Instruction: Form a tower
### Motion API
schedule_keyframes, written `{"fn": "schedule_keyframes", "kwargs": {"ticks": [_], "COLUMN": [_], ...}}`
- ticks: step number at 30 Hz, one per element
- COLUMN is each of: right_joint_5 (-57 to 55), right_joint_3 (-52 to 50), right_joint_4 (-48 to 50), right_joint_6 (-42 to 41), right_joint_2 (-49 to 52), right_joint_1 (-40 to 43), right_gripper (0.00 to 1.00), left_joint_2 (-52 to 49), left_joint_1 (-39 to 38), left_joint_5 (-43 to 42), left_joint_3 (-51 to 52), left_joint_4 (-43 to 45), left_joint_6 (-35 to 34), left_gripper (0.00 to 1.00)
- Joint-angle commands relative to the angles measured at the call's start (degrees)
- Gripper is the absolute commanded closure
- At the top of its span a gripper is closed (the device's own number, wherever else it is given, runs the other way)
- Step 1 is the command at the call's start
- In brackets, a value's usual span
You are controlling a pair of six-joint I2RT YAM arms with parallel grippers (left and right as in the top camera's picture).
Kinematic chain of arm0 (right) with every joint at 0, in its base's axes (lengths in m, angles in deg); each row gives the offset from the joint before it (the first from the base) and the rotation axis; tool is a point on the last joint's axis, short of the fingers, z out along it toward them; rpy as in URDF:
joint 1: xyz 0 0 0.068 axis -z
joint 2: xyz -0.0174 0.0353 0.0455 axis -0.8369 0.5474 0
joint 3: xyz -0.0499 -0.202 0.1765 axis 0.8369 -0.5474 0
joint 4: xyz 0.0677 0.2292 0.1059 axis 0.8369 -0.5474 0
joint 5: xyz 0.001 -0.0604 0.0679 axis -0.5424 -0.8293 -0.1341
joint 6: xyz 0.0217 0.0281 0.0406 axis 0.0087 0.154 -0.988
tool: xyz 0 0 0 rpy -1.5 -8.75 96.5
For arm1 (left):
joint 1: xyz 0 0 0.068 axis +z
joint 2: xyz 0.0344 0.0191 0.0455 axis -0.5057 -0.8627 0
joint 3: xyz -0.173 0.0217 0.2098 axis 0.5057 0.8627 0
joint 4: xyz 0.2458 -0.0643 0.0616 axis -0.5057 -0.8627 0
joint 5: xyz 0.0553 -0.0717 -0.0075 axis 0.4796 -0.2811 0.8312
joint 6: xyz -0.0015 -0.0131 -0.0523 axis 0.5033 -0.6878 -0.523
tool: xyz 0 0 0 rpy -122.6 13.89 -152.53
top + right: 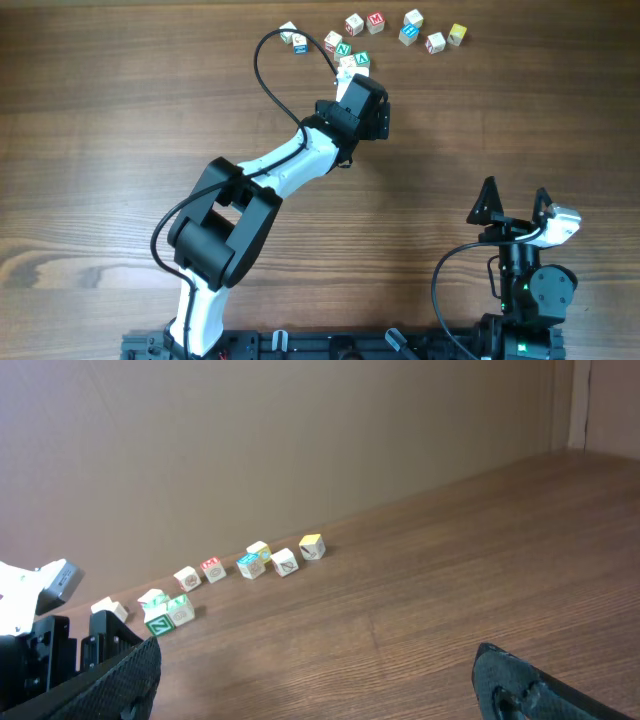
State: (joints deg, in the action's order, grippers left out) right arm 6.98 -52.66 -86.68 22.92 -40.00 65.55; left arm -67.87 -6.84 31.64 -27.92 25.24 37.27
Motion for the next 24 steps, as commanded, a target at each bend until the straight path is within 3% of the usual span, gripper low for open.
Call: {"fn": "schedule_keyframes", "kwargs": {"ticks": [1,21,24], "right_joint_5": [0.52,0.52,0.52], "right_joint_3": [-0.07,-0.07,-0.07], "right_joint_4": [0.11,0.13,0.13], "right_joint_6": [0.79,0.81,0.76], "right_joint_2": [-0.02,-0.02,-0.02], "right_joint_1": [0.28,0.28,0.28], "right_gripper": [0.0,0.0,0.0], "left_joint_2": [-0.57,2.89,2.86], "left_joint_1": [-0.04,2.62,2.51], "left_joint_5": [-0.92,-0.28,-0.26], "left_joint_3": [0.35,0.35,0.35], "left_joint_4": [0.79,1.73,-1.73], "left_joint_6": [0.7,0.68,-1.53], "left_gripper": [0.0,0.0,0.0]}}
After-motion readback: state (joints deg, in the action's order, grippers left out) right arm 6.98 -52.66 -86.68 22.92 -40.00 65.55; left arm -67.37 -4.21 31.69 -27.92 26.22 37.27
